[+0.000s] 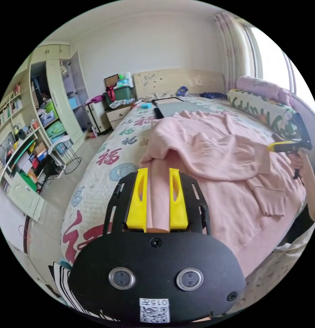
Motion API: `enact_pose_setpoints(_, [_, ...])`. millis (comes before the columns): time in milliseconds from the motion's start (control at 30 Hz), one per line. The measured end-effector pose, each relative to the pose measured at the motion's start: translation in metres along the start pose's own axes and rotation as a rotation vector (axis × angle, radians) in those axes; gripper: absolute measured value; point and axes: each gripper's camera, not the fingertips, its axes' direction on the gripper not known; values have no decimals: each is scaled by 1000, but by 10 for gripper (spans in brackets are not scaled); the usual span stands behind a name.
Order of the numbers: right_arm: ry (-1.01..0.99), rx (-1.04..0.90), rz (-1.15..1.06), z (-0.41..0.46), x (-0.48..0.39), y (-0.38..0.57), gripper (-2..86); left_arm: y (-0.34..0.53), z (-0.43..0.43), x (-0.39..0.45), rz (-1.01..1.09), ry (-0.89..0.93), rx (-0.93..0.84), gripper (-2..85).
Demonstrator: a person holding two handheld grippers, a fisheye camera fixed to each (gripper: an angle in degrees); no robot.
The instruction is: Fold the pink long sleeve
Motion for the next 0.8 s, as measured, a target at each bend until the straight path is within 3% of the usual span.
enact_pose_setpoints(167, [-43, 172, 71, -60, 8, 48, -4, -45, 74, -37, 34, -44, -145, 92])
enact_pose_setpoints(500, [47, 163, 93, -31, -1, 103, -5, -89, 126, -69, 64, -48, -149, 27])
enact_pose_setpoints(667, [85, -68, 111, 37, 27, 128, -1, -90, 135, -91, 81, -14, -160, 19])
enact_pose_setpoints(800, [168, -86, 99, 49, 32, 142, 8, -94, 131, -112, 69, 6, -158, 40])
